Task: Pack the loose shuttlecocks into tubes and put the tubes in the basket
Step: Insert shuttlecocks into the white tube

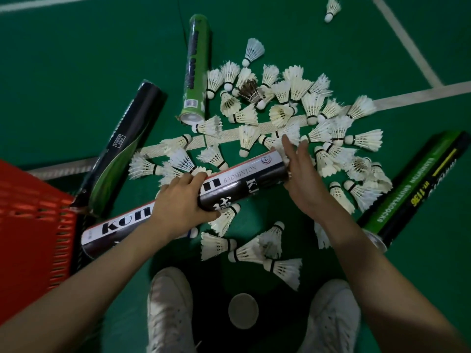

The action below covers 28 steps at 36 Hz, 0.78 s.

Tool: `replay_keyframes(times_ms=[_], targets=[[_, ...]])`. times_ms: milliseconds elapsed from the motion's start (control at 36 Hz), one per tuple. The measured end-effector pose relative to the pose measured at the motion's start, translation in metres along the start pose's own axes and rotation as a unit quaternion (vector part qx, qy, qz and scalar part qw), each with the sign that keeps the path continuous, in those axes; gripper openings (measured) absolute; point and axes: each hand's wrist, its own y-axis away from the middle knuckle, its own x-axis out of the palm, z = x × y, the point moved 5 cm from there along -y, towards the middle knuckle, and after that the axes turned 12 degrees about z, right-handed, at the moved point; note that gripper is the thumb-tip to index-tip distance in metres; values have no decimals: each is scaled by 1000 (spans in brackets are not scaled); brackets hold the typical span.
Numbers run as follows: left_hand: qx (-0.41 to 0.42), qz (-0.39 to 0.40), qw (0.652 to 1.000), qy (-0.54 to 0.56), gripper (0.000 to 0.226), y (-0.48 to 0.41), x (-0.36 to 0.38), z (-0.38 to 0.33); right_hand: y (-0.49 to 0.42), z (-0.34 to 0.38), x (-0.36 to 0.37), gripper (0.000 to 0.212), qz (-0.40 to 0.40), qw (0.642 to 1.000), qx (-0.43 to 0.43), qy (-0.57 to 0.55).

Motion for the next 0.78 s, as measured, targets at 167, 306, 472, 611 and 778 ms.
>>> replay_keyframes(times_ms=[167, 306, 472, 611, 778], targets=[[-21, 26, 999, 1, 85, -9, 7, 3, -13, -7, 2, 47, -13, 998, 35, -52], [-56, 42, 997, 30, 84, -15, 12, 6, -22, -19, -43, 42, -243, 968, 29, 63], [-92, 35, 994, 45, 88, -27, 12, 14, -39, -21, -86, 62, -271, 852, 73, 441], [-95, 41, 993, 52, 82, -28, 23, 4, -42, -34, -93, 49, -253, 825, 131, 488], [-92, 33, 995, 19, 84, -20, 25, 14, -25, -19, -79, 17, -293, 862, -2, 414]])
